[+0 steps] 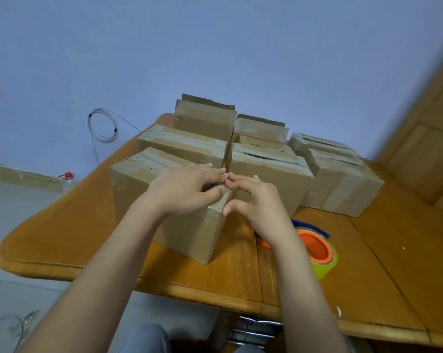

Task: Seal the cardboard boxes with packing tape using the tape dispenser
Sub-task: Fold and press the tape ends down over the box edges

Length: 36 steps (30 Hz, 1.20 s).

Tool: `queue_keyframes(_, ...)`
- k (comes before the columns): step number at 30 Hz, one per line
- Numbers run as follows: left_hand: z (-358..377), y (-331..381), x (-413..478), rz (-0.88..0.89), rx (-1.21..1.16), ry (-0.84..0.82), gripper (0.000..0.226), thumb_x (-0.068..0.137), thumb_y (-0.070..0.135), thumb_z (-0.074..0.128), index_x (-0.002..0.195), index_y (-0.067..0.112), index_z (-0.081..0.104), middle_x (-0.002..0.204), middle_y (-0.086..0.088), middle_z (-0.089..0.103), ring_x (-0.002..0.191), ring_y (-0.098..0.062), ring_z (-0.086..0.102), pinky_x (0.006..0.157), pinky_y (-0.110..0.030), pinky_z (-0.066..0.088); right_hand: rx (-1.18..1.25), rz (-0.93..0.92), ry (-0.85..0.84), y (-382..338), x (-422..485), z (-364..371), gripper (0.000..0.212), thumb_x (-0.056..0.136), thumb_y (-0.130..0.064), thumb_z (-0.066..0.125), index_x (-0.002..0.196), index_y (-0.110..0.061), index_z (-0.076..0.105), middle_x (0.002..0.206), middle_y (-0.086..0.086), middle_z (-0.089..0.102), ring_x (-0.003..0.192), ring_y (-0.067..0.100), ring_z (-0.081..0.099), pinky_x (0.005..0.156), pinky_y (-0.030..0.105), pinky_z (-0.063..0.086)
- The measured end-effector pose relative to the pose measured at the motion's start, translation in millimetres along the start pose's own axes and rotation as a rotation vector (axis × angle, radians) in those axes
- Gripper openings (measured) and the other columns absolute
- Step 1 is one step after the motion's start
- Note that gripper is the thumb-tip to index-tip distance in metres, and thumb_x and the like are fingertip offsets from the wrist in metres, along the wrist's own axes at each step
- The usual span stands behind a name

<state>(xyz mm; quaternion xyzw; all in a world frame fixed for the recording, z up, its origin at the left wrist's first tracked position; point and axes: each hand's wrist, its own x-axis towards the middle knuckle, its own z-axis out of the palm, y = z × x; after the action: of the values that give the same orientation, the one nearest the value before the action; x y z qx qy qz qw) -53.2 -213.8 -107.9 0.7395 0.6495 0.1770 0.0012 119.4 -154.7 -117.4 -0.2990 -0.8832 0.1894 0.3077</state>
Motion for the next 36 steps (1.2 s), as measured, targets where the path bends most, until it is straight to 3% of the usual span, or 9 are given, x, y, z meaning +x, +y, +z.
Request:
queue_keyframes(5,-2,-1,-2,0.022,-0.025,-0.019,0.064,0.084,0.058,0.022,0.142,0.038,0.042,0.149,0.022,0.036,0.14,0.002,0.025,0.106,-0.034,0.04,-0.043,-0.041,0.018,2,-4,-4,0.036,0.084,-0.01,0.066,0.12,-0.012,0.064,0.134,0.003,0.056,0.129,0.012,0.046,0.116,0.027,0.016)
queue_keyframes(9,-7,-5,-5,0.076,-0.223,-0.089,0.053,0.084,0.059,0.039,0.133,0.042,0.051,0.141,0.027,0.044,0.133,0.014,0.025,0.108,-0.028,0.034,-0.012,-0.043,0.06,0,-18,-9,0.036,0.084,0.009,0.061,0.113,-0.011,0.069,0.116,0.0,0.064,0.113,0.011,0.055,0.102,0.025,0.042)
queue_keyframes(12,-14,-3,-9,0.127,-0.523,-0.166,0.029,0.091,0.033,0.063,0.119,0.034,0.066,0.133,0.02,0.056,0.129,0.012,0.038,0.108,-0.016,0.029,-0.002,-0.052,0.073,-5,-31,-14,0.031,0.082,0.005,0.066,0.106,-0.014,0.072,0.099,-0.007,0.059,0.098,0.007,0.057,0.088,0.017,0.046)
queue_keyframes(14,-16,-1,-12,0.143,-0.628,-0.144,0.024,0.09,0.013,0.066,0.111,0.022,0.073,0.125,0.011,0.064,0.122,0.006,0.05,0.105,-0.015,0.037,-0.003,-0.042,0.078,-9,-41,-17,0.029,0.08,0.001,0.069,0.102,-0.017,0.073,0.093,-0.009,0.055,0.092,0.002,0.055,0.082,0.014,0.045)
queue_keyframes(16,-15,2,-15,0.126,-0.548,-0.015,0.021,0.089,0.019,0.065,0.107,0.018,0.075,0.12,0.008,0.067,0.115,-0.001,0.057,0.098,-0.024,0.047,-0.006,-0.019,0.08,-13,-49,-21,0.027,0.079,-0.001,0.071,0.099,-0.019,0.073,0.088,-0.006,0.052,0.089,0.002,0.052,0.077,0.009,0.04)
queue_keyframes(19,-14,5,-20,0.076,-0.14,0.242,0.033,0.087,0.036,0.054,0.11,0.021,0.073,0.119,0.007,0.067,0.111,-0.012,0.06,0.088,-0.034,0.05,-0.023,0.003,0.083,-23,-59,-22,0.024,0.078,-0.004,0.073,0.097,-0.018,0.072,0.085,-0.005,0.047,0.087,0.003,0.049,0.072,0.01,0.039)
queue_keyframes(24,-26,13,-36,-0.131,-0.051,0.178,0.045,0.096,0.046,0.049,0.134,0.025,0.055,0.152,0.004,0.038,0.141,-0.015,0.03,0.109,-0.035,0.03,-0.078,0.021,0.148,-36,-77,-15,0.021,0.079,-0.014,0.075,0.099,-0.019,0.071,0.084,-0.011,0.042,0.08,0.006,0.048,0.068,0.016,0.04)
queue_keyframes(30,-7,28,-40,-0.123,-0.413,-0.106,0.054,0.094,0.05,0.051,0.145,0.035,0.04,0.161,0.002,0.011,0.148,-0.014,-0.007,0.118,-0.041,0.006,-0.026,0.007,0.222,-31,-87,-6,0.026,0.076,-0.018,0.069,0.102,-0.02,0.071,0.097,-0.011,0.051,0.097,0.012,0.051,0.083,0.02,0.043)
queue_keyframes(36,2,22,-35,-0.115,-0.501,-0.09,0.052,0.092,0.05,0.056,0.142,0.038,0.043,0.16,0.01,0.013,0.146,-0.006,-0.008,0.118,-0.039,0.005,0.122,0.074,0.328,-33,-85,4,0.02,0.07,-0.016,0.067,0.089,-0.019,0.074,0.09,-0.014,0.056,0.097,0.012,0.054,0.084,0.02,0.043)
